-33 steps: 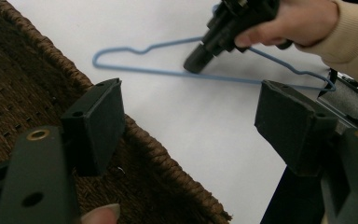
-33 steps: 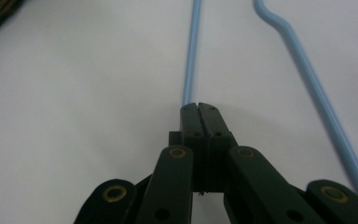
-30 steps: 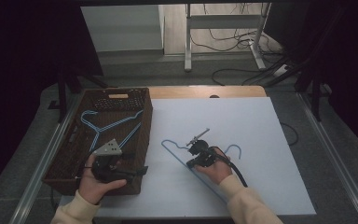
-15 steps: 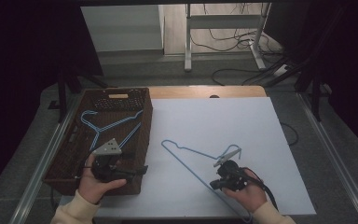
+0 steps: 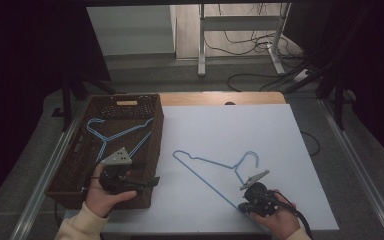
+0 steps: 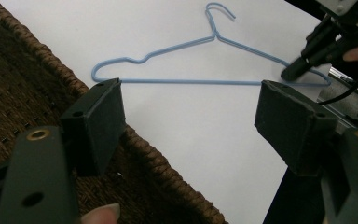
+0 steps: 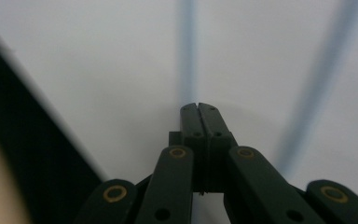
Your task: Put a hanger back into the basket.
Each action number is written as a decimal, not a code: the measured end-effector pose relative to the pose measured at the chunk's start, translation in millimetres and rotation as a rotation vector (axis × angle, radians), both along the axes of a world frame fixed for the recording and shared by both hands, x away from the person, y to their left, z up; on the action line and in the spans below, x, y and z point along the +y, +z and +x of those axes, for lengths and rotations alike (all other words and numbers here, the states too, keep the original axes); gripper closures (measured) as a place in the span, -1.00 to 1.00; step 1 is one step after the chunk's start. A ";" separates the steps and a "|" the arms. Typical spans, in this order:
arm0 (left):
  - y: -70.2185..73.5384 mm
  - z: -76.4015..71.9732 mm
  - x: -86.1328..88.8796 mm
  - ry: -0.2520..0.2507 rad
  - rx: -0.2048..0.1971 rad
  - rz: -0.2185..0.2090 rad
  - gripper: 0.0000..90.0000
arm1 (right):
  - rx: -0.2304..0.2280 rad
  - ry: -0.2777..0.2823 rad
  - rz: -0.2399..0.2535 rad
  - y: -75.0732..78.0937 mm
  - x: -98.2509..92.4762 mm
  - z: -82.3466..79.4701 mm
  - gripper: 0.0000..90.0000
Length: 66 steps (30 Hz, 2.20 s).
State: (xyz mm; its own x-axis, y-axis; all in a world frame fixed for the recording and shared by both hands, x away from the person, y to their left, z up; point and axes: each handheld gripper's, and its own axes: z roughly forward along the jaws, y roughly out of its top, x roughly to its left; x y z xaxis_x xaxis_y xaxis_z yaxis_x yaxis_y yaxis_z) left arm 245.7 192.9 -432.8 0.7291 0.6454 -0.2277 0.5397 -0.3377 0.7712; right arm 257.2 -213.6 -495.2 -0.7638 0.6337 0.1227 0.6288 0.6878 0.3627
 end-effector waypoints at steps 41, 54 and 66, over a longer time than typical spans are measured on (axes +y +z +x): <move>0.4 0.4 0.5 0.004 0.000 0.001 -0.46 | -0.076 -0.169 -0.034 0.1 -59.5 55.0 1.00; -0.3 0.9 0.9 0.006 0.003 0.002 -0.46 | -0.094 -0.098 0.049 9.3 -9.5 74.4 1.00; 0.1 -0.4 6.1 0.016 0.001 -0.011 -0.46 | -0.106 -0.040 0.103 -5.3 95.8 119.4 1.00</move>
